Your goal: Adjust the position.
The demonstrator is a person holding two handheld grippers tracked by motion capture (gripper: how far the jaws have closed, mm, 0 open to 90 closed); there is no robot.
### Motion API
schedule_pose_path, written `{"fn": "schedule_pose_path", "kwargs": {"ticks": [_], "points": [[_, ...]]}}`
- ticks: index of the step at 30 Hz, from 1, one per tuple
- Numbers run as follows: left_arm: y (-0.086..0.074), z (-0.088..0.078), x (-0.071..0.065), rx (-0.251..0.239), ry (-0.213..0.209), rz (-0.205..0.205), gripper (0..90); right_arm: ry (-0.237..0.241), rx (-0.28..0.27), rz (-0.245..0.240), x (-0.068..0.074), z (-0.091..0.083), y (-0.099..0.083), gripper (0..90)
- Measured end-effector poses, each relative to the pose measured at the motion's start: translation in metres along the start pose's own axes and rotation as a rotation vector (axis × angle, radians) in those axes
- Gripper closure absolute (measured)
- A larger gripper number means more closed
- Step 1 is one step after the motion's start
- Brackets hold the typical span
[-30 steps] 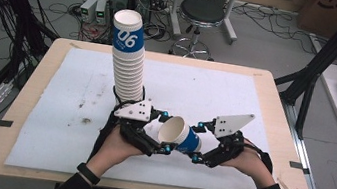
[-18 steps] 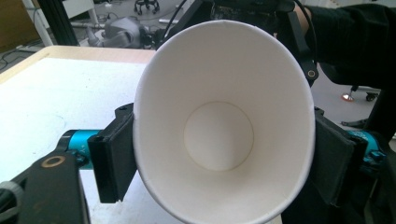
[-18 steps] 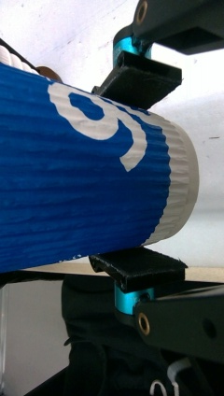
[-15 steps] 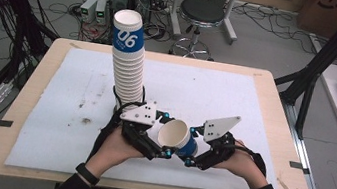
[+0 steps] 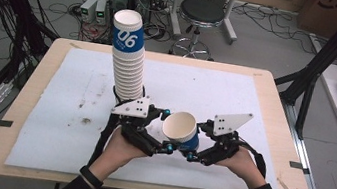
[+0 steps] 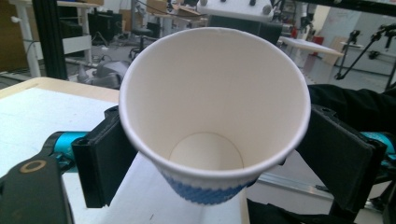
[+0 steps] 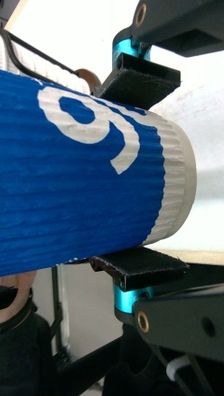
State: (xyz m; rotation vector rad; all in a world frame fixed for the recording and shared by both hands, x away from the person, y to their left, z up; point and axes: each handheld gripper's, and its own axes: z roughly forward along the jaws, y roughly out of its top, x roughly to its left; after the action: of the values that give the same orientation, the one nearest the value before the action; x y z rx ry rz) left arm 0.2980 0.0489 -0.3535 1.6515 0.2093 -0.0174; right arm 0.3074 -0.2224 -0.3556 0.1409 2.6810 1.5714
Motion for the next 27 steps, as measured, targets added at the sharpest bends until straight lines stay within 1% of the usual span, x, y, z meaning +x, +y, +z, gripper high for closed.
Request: {"fn": "schedule_pose_path", "kwargs": {"ticks": [2,3,6,10,16,20,21,23,25,27], "points": [[0.000,0.000,0.000,-0.010,0.001,-0.012,14.7,-0.003,0.006,-0.003,0.001,0.003,0.000,30.1],[0.000,0.001,0.000,-0.008,0.004,-0.009,15.1,0.002,0.004,-0.004,0.002,0.004,0.000,30.1],[-0.001,0.001,0.000,-0.004,0.003,-0.003,17.1,-0.005,0.003,-0.006,0.003,0.008,-0.001,30.1],[-0.001,0.000,0.000,-0.008,0.000,0.003,19.1,-0.012,-0.001,-0.006,0.003,0.009,-0.001,30.2],[-0.001,0.000,0.000,0.001,0.003,0.011,20.3,-0.022,0.000,-0.007,0.005,0.011,-0.002,29.7],[-0.001,-0.001,0.001,0.028,0.006,0.022,20.5,-0.040,0.007,-0.017,0.007,0.013,-0.002,27.8],[0.000,-0.001,0.001,0.035,0.003,0.020,20.6,-0.048,0.011,-0.016,0.007,0.013,-0.002,26.4],[0.000,-0.001,0.002,0.052,0.001,0.017,20.9,-0.049,0.013,-0.017,0.007,0.011,-0.002,25.3],[0.001,-0.001,0.002,0.086,0.003,0.024,21.1,-0.050,0.019,-0.020,0.007,0.010,-0.002,24.8],[0.003,-0.002,0.002,0.117,0.004,0.031,21.5,-0.050,0.025,-0.012,0.007,0.008,-0.002,24.6]]}}
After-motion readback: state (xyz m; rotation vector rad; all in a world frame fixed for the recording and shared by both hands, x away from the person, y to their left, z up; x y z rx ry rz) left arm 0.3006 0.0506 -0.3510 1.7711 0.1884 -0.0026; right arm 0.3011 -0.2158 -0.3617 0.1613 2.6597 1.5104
